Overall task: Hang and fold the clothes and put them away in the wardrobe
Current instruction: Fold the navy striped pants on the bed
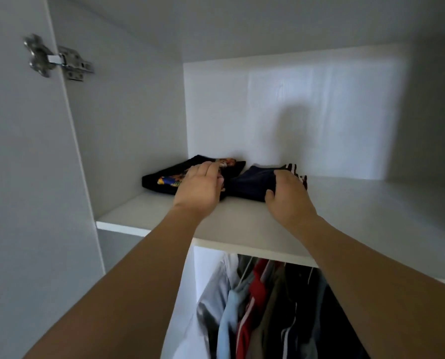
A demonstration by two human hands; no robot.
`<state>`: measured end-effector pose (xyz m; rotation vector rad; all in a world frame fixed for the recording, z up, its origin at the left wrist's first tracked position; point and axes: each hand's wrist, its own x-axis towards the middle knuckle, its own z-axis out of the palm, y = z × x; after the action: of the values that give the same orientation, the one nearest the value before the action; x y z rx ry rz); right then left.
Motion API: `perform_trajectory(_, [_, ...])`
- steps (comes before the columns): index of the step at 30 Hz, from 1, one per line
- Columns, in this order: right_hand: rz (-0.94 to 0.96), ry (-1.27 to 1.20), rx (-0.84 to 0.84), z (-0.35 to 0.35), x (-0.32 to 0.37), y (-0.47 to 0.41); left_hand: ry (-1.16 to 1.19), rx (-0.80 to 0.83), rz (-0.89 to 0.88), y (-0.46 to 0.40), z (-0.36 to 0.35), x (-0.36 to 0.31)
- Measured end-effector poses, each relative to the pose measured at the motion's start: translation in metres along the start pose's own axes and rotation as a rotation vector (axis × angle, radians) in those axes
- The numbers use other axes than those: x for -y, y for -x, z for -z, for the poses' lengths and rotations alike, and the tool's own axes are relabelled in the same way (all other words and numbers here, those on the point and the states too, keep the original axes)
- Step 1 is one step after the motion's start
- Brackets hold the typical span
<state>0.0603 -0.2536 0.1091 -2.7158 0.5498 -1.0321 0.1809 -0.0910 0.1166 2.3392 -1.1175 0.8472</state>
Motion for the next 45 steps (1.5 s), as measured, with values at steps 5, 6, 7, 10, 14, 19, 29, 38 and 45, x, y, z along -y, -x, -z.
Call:
perform_trajectory(5, [0.031, 0.065, 0.031, 0.034, -0.003, 0.039, -0.014, 0.042, -0.010, 0.031, 0.030, -0.026])
perform_trajectory(6, [0.015, 0.059, 0.019, 0.044, -0.006, 0.045, -0.009, 0.038, -0.024, 0.033, 0.033, -0.035])
perform_trajectory(7, [-0.003, 0.053, 0.005, 0.054, -0.009, 0.051, -0.002, 0.038, -0.041, 0.034, 0.037, -0.043])
perform_trajectory(10, [-0.064, 0.094, -0.011, 0.082, -0.020, 0.067, 0.030, 0.030, -0.118, 0.033, 0.042, -0.069])
perform_trajectory(14, [-0.190, 0.147, -0.023, 0.110, -0.028, 0.088, 0.101, 0.042, -0.208, 0.030, 0.040, -0.095])
perform_trajectory(19, [-0.346, 0.213, -0.049, 0.124, -0.025, 0.121, 0.218, 0.073, -0.384, 0.035, 0.023, -0.119])
perform_trajectory(29, [-0.715, 0.361, -0.164, 0.148, 0.024, 0.257, 0.498, 0.174, -0.757, 0.092, 0.009, -0.173])
perform_trajectory(38, [-0.923, 0.466, -0.192, 0.205, 0.123, 0.422, 0.663, 0.205, -1.145, 0.220, 0.094, -0.233])
perform_trajectory(45, [-1.149, 0.657, -0.300, 0.294, 0.225, 0.580, 0.900, 0.160, -1.265, 0.346, 0.214, -0.290])
